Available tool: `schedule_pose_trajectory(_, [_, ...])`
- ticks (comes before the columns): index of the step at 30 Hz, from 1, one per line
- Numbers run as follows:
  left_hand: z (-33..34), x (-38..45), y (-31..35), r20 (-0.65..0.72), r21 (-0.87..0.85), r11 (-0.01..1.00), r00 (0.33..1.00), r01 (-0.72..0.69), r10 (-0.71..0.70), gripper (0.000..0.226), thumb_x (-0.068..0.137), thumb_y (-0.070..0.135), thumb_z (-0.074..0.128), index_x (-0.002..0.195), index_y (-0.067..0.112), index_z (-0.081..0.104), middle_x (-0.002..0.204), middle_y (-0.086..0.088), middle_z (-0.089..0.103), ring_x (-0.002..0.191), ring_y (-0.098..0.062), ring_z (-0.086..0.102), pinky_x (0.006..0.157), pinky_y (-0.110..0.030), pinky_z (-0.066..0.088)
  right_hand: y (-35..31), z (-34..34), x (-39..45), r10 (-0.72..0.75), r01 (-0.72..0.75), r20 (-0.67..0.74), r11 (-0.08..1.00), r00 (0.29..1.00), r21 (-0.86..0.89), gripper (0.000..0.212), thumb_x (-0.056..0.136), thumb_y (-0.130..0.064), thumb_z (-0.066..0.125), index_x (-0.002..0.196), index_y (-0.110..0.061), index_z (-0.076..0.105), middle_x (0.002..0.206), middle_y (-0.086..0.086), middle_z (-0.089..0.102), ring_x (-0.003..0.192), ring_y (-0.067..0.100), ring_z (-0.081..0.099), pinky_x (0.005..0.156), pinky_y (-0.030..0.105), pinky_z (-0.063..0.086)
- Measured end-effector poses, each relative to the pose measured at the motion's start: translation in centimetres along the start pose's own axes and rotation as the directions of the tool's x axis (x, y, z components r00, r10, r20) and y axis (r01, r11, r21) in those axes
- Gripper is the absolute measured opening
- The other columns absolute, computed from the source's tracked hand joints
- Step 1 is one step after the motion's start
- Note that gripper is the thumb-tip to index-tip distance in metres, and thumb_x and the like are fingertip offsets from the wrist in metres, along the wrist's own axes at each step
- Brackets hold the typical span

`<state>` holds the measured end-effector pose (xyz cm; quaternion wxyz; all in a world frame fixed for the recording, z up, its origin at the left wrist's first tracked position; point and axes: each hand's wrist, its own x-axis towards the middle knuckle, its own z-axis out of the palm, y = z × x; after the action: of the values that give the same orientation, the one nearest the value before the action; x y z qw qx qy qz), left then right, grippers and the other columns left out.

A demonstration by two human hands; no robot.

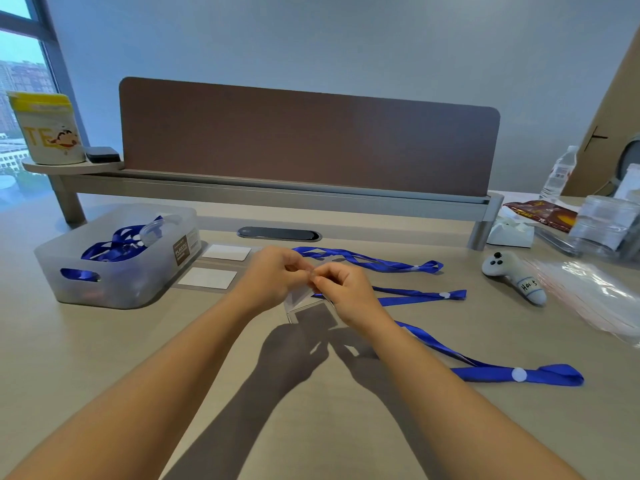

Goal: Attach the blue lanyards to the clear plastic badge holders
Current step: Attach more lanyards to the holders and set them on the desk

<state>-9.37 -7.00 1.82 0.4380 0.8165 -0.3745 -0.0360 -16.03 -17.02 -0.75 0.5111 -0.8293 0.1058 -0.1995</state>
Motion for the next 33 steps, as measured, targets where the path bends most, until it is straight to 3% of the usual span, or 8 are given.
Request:
schedule_pose_trajectory(6, [-0.1, -0.1, -0.8, -0.043, -0.017, 1.0, 0.999, -0.011, 0.011, 0.016, 0.083, 0.012, 0.056, 0.09, 0.002, 0.067, 0.086, -0.007, 0.061, 0.086, -0.02, 0.054, 0.067, -0.023, 0.044, -0.4, 0.4, 0.3, -0.033, 0.034, 0.012, 0.998, 0.999, -0.061, 0.022, 0.092, -0.009, 0.048, 0.105, 0.001, 0.063, 0.091, 0.004, 0.057, 0.087, 0.014, 0.054, 0.073, 0.017, 0.047])
schedule_pose_trajectory(10, [-1.7, -0.1, -0.8, 0.111, -0.157, 0.985, 0.993, 0.067, -0.049, 0.012, 0.084, 0.014, 0.056, 0.093, 0.009, 0.063, 0.089, -0.001, 0.062, 0.09, -0.018, 0.054, 0.066, -0.016, 0.045, -1.1, -0.3, 0.7, 0.036, -0.037, 0.137, 0.999, 0.99, 0.005, 0.017, 0.092, -0.009, 0.047, 0.1, -0.004, 0.062, 0.077, -0.001, 0.056, 0.067, 0.008, 0.052, 0.064, 0.018, 0.047])
schedule_pose_trajectory(15, [-3.0, -0.2, -1.5, 0.394, -0.19, 0.968, 0.916, 0.165, -0.079, 0.083, 0.069, 0.02, 0.071, 0.136, 0.03, 0.024, 0.151, 0.002, 0.021, 0.136, -0.023, 0.025, 0.107, -0.043, 0.03, -1.3, -1.5, 0.7, 0.125, -0.168, 0.247, 0.973, 0.961, 0.162, 0.03, 0.094, -0.006, 0.041, 0.076, -0.017, 0.062, 0.065, 0.002, 0.05, 0.059, 0.01, 0.043, 0.055, 0.019, 0.037])
schedule_pose_trajectory(18, [-2.3, -0.3, -2.0, 0.428, -0.174, 0.977, 0.903, 0.125, -0.039, 0.091, 0.073, 0.014, 0.07, 0.139, 0.034, 0.012, 0.155, 0.004, 0.01, 0.141, -0.021, 0.013, 0.112, -0.042, 0.022, -1.3, -1.6, 0.6, 0.135, -0.211, 0.295, 0.947, 0.946, 0.243, 0.031, 0.094, -0.004, 0.039, 0.075, -0.015, 0.061, 0.064, 0.001, 0.049, 0.058, 0.009, 0.043, 0.056, 0.018, 0.037])
schedule_pose_trajectory(22, [-1.5, 0.0, -2.2, 0.441, -0.218, 0.967, 0.897, 0.133, -0.024, 0.091, 0.063, 0.023, 0.073, 0.136, 0.035, 0.02, 0.149, -0.005, 0.028, 0.136, -0.025, 0.028, 0.106, -0.039, 0.03, -1.1, -1.9, 0.6, 0.156, -0.248, 0.32, 0.931, 0.934, 0.269, 0.03, 0.094, -0.006, 0.04, 0.076, -0.016, 0.061, 0.058, -0.001, 0.046, 0.057, 0.009, 0.041, 0.058, 0.02, 0.036])
schedule_pose_trajectory(26, [-1.0, -0.3, -2.9, 0.397, -0.141, 0.988, 0.918, 0.061, 0.0, 0.083, 0.058, 0.031, 0.072, 0.129, 0.034, 0.029, 0.143, -0.005, 0.032, 0.126, -0.021, 0.035, 0.098, -0.032, 0.034, -0.7, -2.0, 0.7, 0.199, -0.235, 0.312, 0.968, 0.929, 0.084, 0.022, 0.092, -0.009, 0.045, 0.079, -0.019, 0.06, 0.065, 0.001, 0.048, 0.057, 0.01, 0.041, 0.054, 0.02, 0.035])
schedule_pose_trajectory(28, [-1.0, -0.5, -4.2, 0.404, 0.059, 0.998, 0.914, 0.006, -0.03, 0.09, 0.059, 0.034, 0.078, 0.134, 0.032, 0.027, 0.144, -0.004, 0.026, 0.13, -0.022, 0.031, 0.105, -0.036, 0.034, -0.4, -1.9, 0.7, 0.252, -0.233, 0.255, 0.967, 0.933, -0.105, 0.01, 0.09, -0.012, 0.05, 0.09, -0.015, 0.06, 0.076, 0.0, 0.055, 0.069, 0.011, 0.051, 0.059, 0.02, 0.04])
schedule_pose_trajectory(33, [-1.0, -1.8, -8.0, 0.397, 0.521, 0.851, 0.901, -0.066, -0.174, 0.097, 0.057, 0.052, 0.075, 0.137, 0.037, 0.022, 0.139, -0.002, 0.03, 0.127, -0.023, 0.027, 0.111, -0.04, 0.026, 1.5, -0.8, -0.3, 0.311, -0.201, 0.13, 0.827, 0.942, -0.526, 0.029, 0.09, -0.021, 0.052, 0.118, -0.012, 0.054, 0.119, 0.007, 0.06, 0.099, 0.015, 0.055, 0.087, 0.029, 0.045])
